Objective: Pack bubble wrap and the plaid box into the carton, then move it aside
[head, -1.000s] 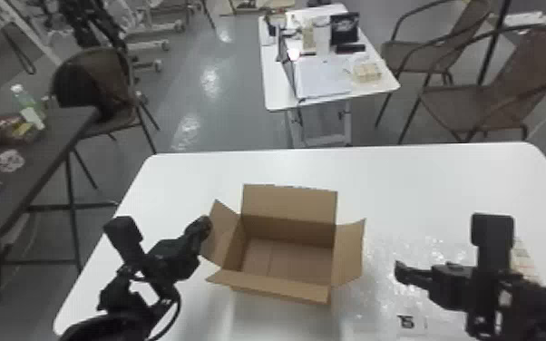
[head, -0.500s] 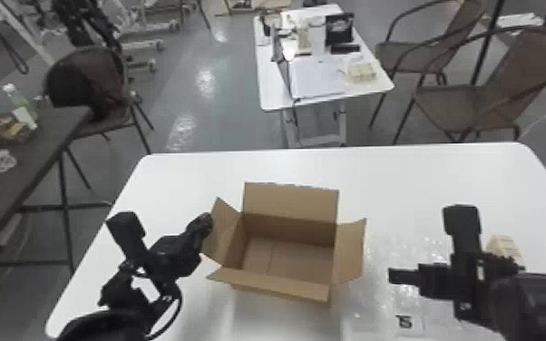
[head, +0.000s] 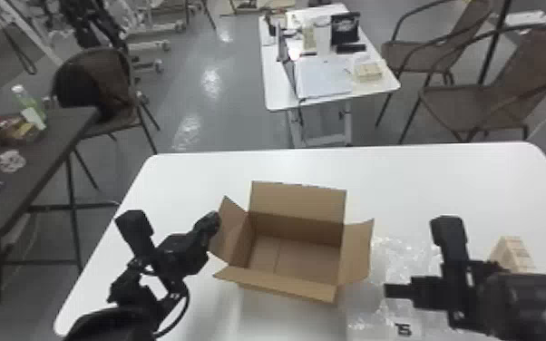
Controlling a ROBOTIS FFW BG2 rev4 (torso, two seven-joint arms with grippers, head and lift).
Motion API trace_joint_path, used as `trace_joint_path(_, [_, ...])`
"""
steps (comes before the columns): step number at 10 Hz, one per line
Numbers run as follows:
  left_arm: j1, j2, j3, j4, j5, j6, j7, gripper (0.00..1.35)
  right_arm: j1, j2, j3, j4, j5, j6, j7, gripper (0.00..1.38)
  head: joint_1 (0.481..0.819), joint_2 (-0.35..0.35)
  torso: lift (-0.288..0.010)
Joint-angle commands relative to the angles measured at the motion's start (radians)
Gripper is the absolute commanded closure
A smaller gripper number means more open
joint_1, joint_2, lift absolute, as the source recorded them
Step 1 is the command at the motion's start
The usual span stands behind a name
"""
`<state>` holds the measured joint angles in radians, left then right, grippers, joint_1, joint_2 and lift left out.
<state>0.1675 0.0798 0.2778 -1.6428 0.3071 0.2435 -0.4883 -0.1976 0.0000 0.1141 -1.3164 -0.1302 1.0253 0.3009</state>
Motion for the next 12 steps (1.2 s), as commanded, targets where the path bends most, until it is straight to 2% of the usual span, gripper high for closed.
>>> trace_joint_path(1, [0.001, 0.000, 0.003, 0.000, 0.003, -0.003, 0.001, 1.21, 0.001, 0.001, 0.001, 0.002, 0.003, 0.001, 0.011, 0.89, 0.695, 0.228, -0.027])
trace_joint_path(3, [0.000, 0.000, 0.003, 0.000, 0.004, -0.006, 0.001, 1.21, 0.007, 0.001, -0.001, -0.009, 0.001, -0.002, 0.029, 1.00, 0.695, 0.234, -0.027])
trace_joint_path(4, [0.000, 0.000, 0.003, 0.000, 0.004, -0.007, 0.001, 1.21, 0.012, 0.001, -0.001, -0.027, 0.000, -0.002, 0.032, 1.18, 0.695, 0.236, -0.027])
trace_joint_path(8, [0.004, 0.000, 0.011, 0.000, 0.007, -0.013, 0.001, 1.21, 0.067, 0.001, -0.014, -0.187, -0.045, -0.016, 0.032, 1.19, 0.695, 0.246, -0.027])
trace_joint_path(12, [0.004, 0.002, 0.020, 0.000, 0.007, -0.018, 0.002, 1.21, 0.122, 0.001, -0.051, -0.351, -0.035, -0.033, 0.030, 1.19, 0.695, 0.252, -0.027])
